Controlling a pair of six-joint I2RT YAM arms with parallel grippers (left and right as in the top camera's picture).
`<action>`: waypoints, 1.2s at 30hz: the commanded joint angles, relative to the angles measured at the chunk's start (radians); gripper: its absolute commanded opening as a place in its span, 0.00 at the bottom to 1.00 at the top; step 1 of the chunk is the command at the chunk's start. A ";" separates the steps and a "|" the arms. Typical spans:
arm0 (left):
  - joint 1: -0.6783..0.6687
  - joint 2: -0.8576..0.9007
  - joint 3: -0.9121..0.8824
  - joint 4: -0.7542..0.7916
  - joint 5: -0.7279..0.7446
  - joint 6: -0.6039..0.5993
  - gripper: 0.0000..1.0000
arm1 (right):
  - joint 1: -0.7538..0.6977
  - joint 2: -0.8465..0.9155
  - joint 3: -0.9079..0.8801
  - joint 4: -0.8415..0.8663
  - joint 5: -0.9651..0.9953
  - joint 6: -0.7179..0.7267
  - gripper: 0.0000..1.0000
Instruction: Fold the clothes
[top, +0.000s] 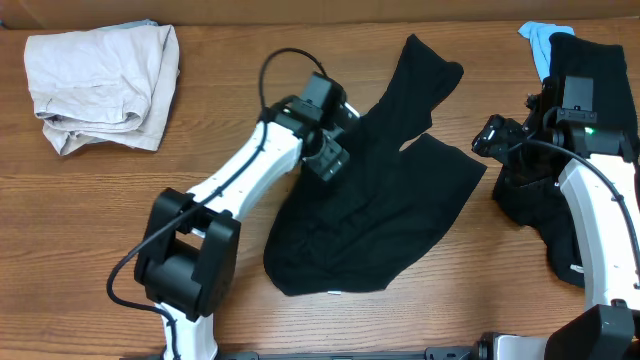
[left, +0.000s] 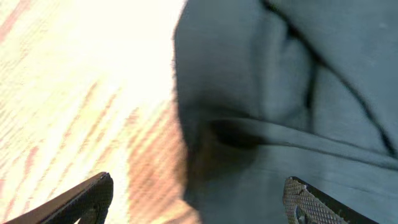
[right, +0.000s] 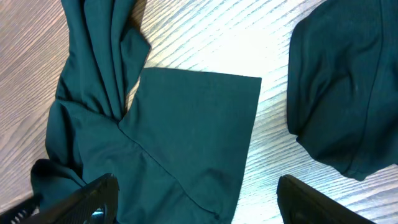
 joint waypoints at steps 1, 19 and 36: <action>0.014 0.018 0.016 0.015 0.069 0.023 0.85 | -0.005 0.002 0.008 0.002 0.006 -0.007 0.85; 0.018 0.072 0.035 -0.013 0.068 -0.002 0.04 | -0.005 0.002 0.008 0.003 0.010 -0.007 0.85; 0.290 0.072 0.520 -0.594 -0.221 -0.241 0.04 | -0.004 0.002 -0.042 0.053 0.009 -0.007 0.85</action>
